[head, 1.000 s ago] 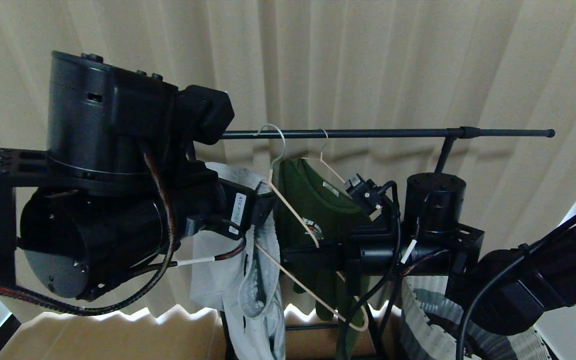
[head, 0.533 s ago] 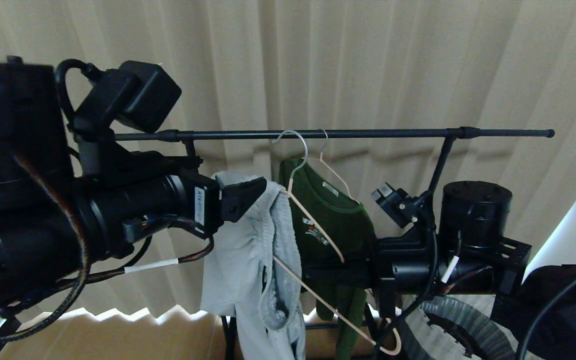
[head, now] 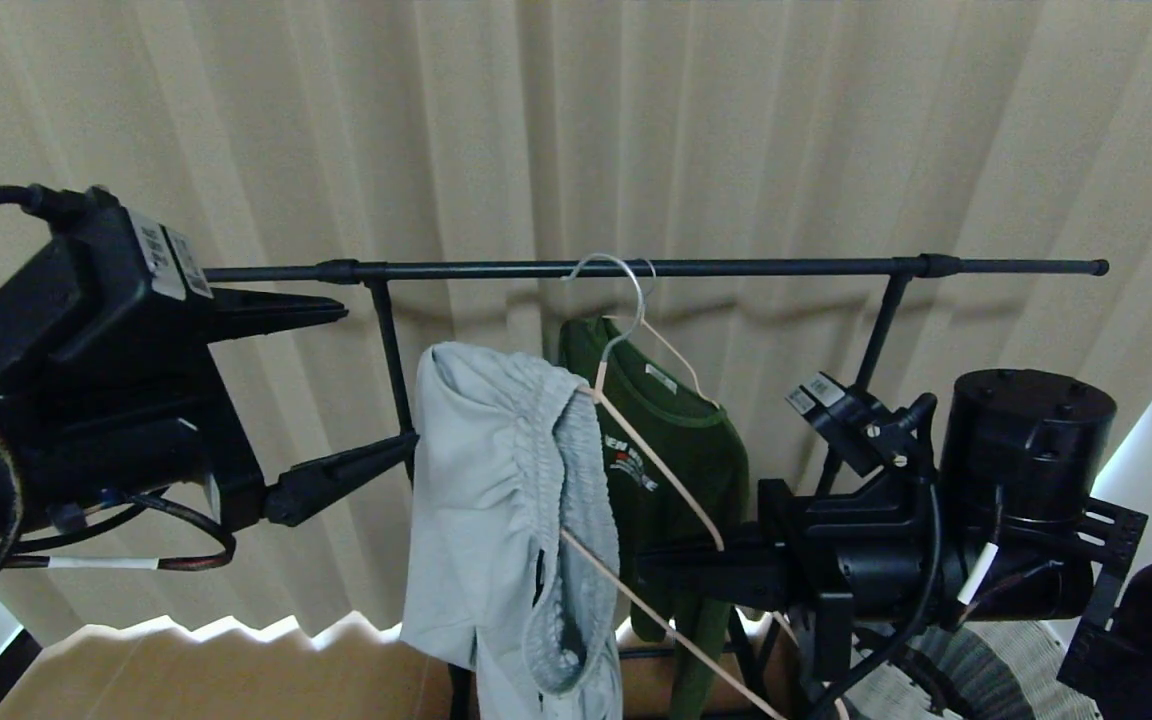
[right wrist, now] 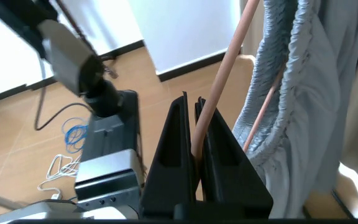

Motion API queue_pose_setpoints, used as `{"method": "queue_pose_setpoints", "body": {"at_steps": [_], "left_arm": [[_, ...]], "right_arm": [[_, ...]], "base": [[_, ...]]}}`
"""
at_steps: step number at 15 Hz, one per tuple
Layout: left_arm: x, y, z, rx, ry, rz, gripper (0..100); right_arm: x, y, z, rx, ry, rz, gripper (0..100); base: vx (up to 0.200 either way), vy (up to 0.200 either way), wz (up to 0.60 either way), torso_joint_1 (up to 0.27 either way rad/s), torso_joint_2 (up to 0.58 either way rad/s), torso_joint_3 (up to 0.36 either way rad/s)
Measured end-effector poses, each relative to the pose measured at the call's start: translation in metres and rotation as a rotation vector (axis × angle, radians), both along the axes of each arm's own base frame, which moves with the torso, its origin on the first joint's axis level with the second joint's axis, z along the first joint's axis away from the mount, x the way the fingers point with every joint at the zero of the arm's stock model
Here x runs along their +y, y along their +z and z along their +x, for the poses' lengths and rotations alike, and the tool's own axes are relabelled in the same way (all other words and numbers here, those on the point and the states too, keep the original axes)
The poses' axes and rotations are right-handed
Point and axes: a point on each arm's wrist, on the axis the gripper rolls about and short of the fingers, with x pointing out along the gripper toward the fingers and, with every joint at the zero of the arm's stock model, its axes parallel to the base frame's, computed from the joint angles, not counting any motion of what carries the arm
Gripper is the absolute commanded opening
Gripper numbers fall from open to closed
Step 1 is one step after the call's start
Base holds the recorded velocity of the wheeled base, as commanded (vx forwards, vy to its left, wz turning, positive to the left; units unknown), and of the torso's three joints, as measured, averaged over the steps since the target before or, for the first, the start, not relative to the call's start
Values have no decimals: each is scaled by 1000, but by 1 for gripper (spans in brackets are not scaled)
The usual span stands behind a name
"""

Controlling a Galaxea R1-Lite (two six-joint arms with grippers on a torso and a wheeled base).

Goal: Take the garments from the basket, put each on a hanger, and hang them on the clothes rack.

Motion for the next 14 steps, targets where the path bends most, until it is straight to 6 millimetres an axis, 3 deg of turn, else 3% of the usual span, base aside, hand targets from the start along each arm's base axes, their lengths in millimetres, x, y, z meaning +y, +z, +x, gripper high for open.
{"method": "queue_pose_setpoints", "body": {"at_steps": [5, 14], "left_arm": [[-4, -15, 25, -71, -71, 142, 100], [-14, -13, 58, -168, -80, 150, 100]], "right_arm": [[18, 9, -7, -29, 66, 23, 0], [35, 9, -23, -28, 146, 24, 0]], "base": [[0, 0, 0, 0, 0, 0], [0, 0, 0, 0, 0, 0]]}}
